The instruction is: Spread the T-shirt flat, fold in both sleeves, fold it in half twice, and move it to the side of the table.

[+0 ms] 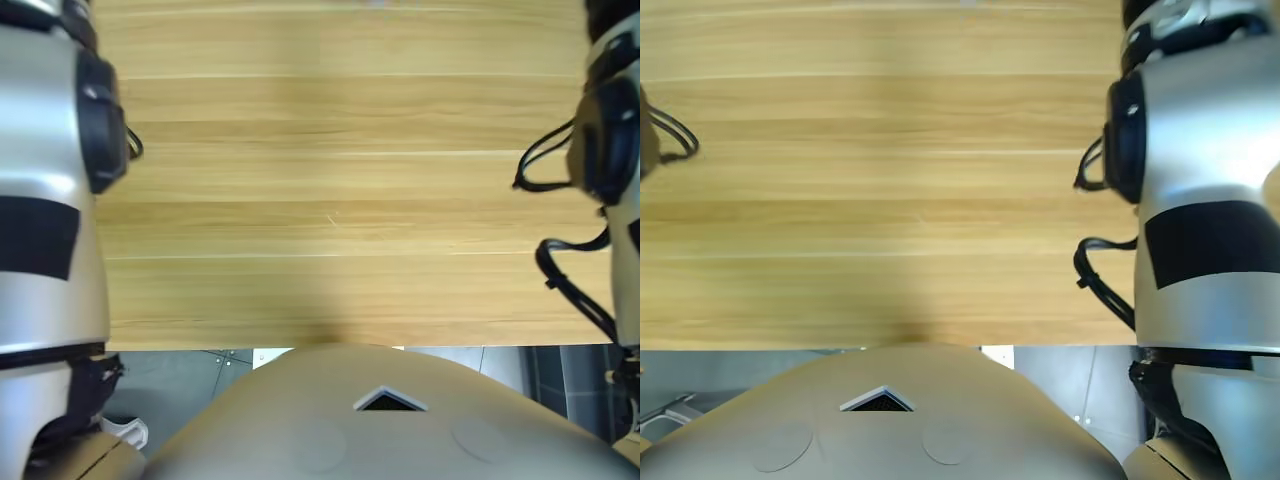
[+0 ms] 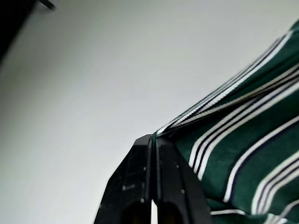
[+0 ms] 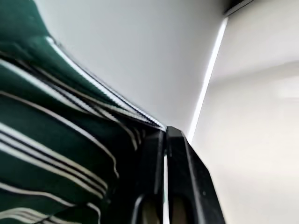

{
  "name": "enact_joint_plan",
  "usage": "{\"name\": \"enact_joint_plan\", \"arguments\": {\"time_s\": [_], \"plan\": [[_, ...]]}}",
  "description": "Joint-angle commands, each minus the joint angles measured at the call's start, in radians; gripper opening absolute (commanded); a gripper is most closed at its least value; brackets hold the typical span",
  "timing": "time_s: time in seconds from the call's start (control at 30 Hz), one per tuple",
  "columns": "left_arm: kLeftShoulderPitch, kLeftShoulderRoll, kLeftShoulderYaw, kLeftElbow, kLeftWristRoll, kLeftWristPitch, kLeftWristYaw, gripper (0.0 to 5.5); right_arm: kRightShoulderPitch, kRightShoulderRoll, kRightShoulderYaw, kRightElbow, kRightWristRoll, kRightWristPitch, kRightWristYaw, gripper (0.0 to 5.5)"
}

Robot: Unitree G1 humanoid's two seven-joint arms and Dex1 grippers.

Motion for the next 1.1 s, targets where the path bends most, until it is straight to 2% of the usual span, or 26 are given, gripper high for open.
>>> {"name": "enact_joint_plan", "arguments": {"time_s": [0.03, 0.1, 0.17, 0.23, 0.3, 0.33, 0.37, 0.47, 0.53, 0.63, 0.67, 0.77, 0.83, 1.0, 1.07, 1.1], "plan": [[0.145, 0.080, 0.014, 0.030, 0.054, -0.050, 0.028, 0.00, 0.092, -0.019, -0.017, 0.014, -0.025, -0.071, 0.050, 0.04], [0.296, 0.092, 0.016, 0.028, 0.068, -0.115, -0.017, 0.00, 0.190, -0.011, -0.014, 0.011, -0.029, -0.132, 0.160, 0.04], [0.517, 0.082, -0.008, 0.020, 0.087, -0.213, -0.111, 0.00, 0.341, -0.016, 0.042, -0.003, -0.072, -0.217, 0.325, 0.04], [0.738, 0.054, -0.088, 0.006, 0.160, -0.306, -0.171, 0.00, 0.532, -0.058, 0.194, -0.026, -0.206, -0.341, 0.500, 0.04], [0.961, 0.018, -0.189, -0.002, 0.227, -0.415, -0.327, 0.00, 0.770, -0.126, 0.292, -0.027, -0.237, -0.551, 0.812, 0.04], [1.038, 0.004, -0.211, -0.006, 0.232, -0.452, -0.401, 0.00, 0.856, -0.154, 0.305, -0.022, -0.223, -0.613, 0.933, 0.04], [1.106, -0.004, -0.225, -0.015, 0.227, -0.486, -0.472, 0.00, 0.914, -0.186, 0.312, -0.030, -0.222, -0.635, 0.974, 0.04], [1.261, 0.029, -0.223, -0.103, 0.130, -0.593, -0.652, 0.00, 1.028, -0.269, 0.279, -0.113, -0.146, -0.695, 1.068, 0.04], [1.354, 0.073, -0.178, -0.242, -0.054, -0.653, -0.752, 0.00, 1.092, -0.298, 0.244, -0.187, -0.060, -0.728, 1.137, 0.04], [1.478, 0.159, -0.122, -0.500, -0.267, -0.640, -0.821, 0.00, 1.185, -0.322, 0.199, -0.314, 0.075, -0.717, 1.213, 0.04], [1.529, 0.188, -0.097, -0.592, -0.328, -0.629, -0.832, 0.00, 1.228, -0.335, 0.180, -0.373, 0.153, -0.708, 1.249, 0.04], [1.734, 0.278, -0.056, -0.916, -0.546, -0.583, -0.880, 0.00, 1.436, -0.407, 0.133, -0.698, 0.562, -0.639, 1.396, 0.04], [1.822, 0.293, -0.039, -1.003, -0.621, -0.559, -0.906, 0.00, 1.533, -0.433, 0.115, -0.846, 0.702, -0.598, 1.450, 0.04], [1.872, 0.281, 0.005, -1.056, -0.633, -0.445, -0.985, 0.00, 1.712, -0.472, 0.048, -1.178, 0.853, -0.504, 1.519, 0.04], [1.866, 0.265, 0.018, -1.046, -0.638, -0.402, -1.023, 0.00, 1.761, -0.478, 0.035, -1.235, 0.754, -0.438, 1.509, 0.04], [1.858, 0.250, 0.012, -1.038, -0.629, -0.379, -1.041, 0.00, 1.756, -0.460, 0.048, -1.196, 0.640, -0.406, 1.496, 0.04]]}}
